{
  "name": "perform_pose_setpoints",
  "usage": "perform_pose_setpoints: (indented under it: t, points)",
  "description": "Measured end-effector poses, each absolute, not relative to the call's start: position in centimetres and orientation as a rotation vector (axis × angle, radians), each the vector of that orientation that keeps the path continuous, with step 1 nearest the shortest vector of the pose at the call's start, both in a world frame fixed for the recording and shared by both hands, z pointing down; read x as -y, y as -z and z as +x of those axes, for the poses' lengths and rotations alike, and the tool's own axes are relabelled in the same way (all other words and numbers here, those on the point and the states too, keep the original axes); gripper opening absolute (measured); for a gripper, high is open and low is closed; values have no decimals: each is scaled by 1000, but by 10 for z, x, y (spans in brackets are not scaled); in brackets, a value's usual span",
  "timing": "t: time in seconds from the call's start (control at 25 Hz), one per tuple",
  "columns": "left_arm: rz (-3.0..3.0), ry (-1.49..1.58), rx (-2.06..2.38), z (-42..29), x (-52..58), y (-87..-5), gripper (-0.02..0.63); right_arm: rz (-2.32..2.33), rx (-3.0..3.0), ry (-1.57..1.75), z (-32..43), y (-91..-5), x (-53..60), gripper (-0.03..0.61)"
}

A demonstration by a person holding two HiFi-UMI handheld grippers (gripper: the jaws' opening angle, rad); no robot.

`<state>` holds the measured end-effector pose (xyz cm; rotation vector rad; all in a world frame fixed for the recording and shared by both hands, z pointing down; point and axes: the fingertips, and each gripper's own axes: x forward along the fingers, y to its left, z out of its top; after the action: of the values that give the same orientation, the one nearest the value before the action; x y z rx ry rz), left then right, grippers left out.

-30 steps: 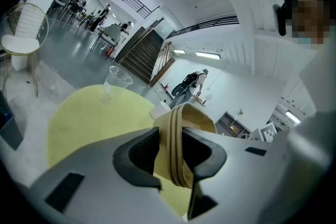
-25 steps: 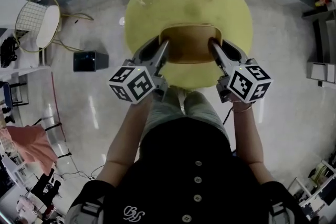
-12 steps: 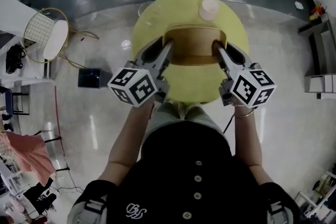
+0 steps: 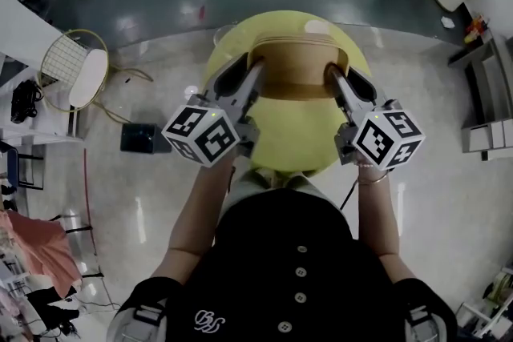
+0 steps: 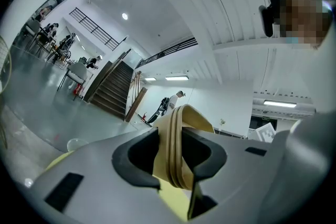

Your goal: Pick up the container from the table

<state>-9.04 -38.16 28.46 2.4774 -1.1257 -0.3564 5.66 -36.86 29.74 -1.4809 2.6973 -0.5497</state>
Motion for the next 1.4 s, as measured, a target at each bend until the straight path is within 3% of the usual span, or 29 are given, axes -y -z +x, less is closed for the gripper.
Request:
perform_pose_setpoints:
  t: [0.76,1.4]
  points:
    - [2617,449,1129,-105,368,-236,114,-1452,-2648,294,43,-246,356,72]
    - [2627,422,1128,-106,366,-242,110,-1475,-2648,290,40,-251,351,72]
